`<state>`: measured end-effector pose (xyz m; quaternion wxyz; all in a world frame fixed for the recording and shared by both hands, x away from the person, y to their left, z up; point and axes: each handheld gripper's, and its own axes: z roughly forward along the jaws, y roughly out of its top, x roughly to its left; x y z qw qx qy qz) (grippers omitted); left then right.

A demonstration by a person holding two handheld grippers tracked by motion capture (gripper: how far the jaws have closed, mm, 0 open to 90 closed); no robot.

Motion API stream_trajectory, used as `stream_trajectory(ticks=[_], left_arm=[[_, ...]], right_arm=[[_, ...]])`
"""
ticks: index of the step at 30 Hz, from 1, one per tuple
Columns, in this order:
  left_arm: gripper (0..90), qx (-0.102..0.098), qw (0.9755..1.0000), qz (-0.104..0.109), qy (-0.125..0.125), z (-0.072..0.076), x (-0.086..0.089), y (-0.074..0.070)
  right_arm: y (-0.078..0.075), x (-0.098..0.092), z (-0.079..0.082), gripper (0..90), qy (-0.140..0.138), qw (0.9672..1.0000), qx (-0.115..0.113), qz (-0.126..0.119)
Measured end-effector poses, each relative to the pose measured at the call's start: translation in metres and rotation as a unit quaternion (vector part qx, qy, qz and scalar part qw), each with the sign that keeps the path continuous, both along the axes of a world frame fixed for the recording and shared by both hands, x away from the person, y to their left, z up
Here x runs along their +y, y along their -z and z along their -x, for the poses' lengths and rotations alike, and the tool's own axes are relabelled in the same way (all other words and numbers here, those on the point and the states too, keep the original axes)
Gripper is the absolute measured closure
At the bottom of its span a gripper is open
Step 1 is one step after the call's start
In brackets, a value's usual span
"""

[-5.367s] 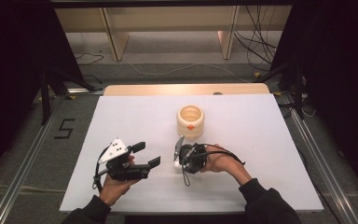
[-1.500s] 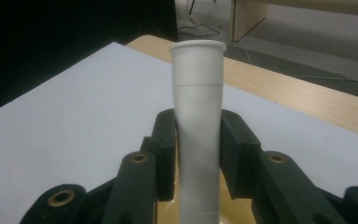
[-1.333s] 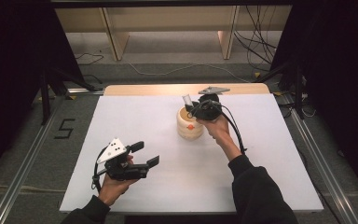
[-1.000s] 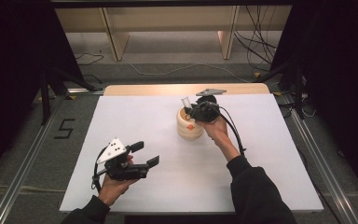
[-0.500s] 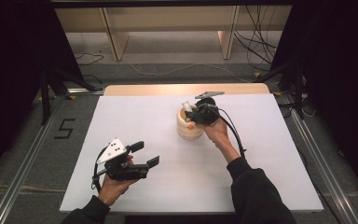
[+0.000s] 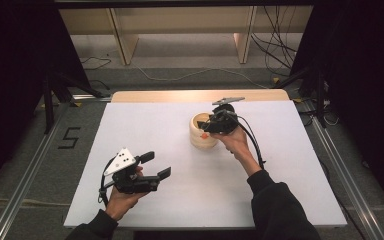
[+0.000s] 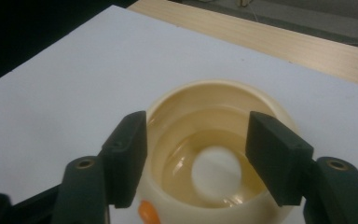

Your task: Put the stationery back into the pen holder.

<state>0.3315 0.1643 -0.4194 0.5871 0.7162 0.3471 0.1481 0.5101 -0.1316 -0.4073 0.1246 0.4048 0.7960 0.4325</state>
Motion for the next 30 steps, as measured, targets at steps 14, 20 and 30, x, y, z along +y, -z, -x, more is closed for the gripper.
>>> stream_trajectory(ticks=[14,20,30], left_arm=[[16.7,0.0,1.0,-0.001,-0.001,0.0,-0.001,0.0],[16.7,0.001,1.0,0.0,-0.001,0.0,0.0,0.0],[16.7,0.0,1.0,-0.002,-0.001,0.0,-0.001,0.0]], right_arm=[[-0.037,-0.017,0.026,26.3,-0.009,0.9987,-0.048,-0.013],[-0.044,-0.024,0.037,21.0,-0.015,0.9987,-0.046,-0.019],[-0.05,-0.038,0.058,16.3,-0.021,0.9981,-0.052,-0.024]])
